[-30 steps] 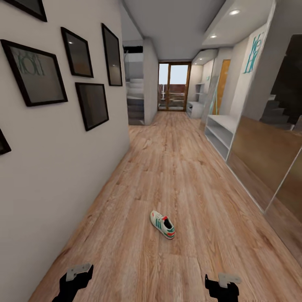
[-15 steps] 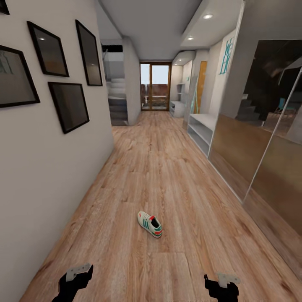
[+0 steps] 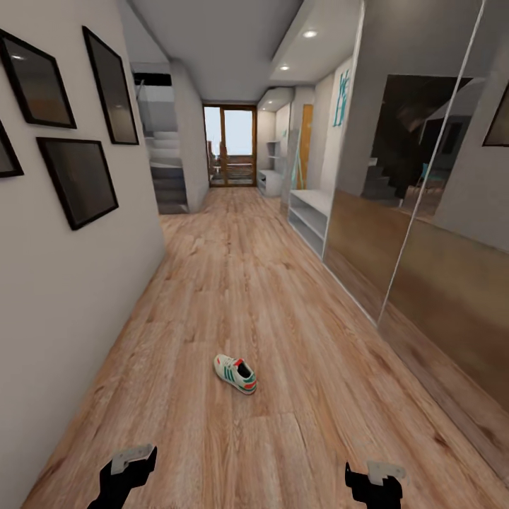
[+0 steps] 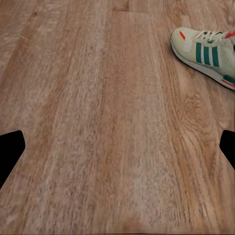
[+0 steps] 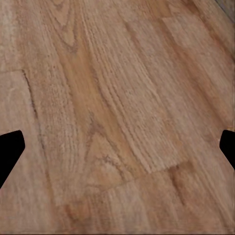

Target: Pick up the two gym shoes and the two sandals from the corridor floor and place them onto the hallstand (shoe rack) in the corridor, making sure they are on the rack and not on the floor. Arrange them so the two gym shoes are next to each other and the two sandals are next to each other.

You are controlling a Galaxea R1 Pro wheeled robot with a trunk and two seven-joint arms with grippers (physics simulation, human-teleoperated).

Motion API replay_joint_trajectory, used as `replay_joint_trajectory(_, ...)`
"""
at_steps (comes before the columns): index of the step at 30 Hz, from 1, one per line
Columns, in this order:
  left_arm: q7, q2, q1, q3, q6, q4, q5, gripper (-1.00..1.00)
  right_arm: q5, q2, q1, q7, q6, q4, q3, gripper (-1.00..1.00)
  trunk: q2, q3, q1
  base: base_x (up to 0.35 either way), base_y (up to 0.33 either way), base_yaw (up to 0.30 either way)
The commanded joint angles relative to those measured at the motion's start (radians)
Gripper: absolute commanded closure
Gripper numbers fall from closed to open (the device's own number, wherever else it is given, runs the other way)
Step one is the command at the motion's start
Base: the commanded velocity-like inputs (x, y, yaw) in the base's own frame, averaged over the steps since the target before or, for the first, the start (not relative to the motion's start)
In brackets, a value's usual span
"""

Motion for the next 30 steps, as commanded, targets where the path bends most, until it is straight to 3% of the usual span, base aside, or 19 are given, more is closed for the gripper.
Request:
replay_joint_trajectory(1, -0.007, 0.000, 0.000, -0.002, -0.002, 0.001, 0.010, -1.00, -0.004, 0.000, -0.001, 0.000, -0.004, 0.001, 0.000, -1.00, 0.000, -0.001, -0.001, -0.199, 0.225, -0.265)
replay_joint_trajectory(15, -0.006, 0.000, 0.000, -0.002, -0.002, 0.000, 0.010, -1.00, -0.004, 0.000, -0.001, 0.000, -0.004, 0.001, 0.000, -1.00, 0.000, -0.001, -0.001, -0.052, 0.254, -0.265)
replay_joint_trajectory(30, -0.004, 0.000, 0.001, -0.002, -0.002, 0.000, 0.009, -1.00, -0.004, 0.000, -0.001, 0.000, -0.004, 0.001, 0.000, -1.00, 0.000, -0.001, -0.001, 0.000, 0.028, -0.265)
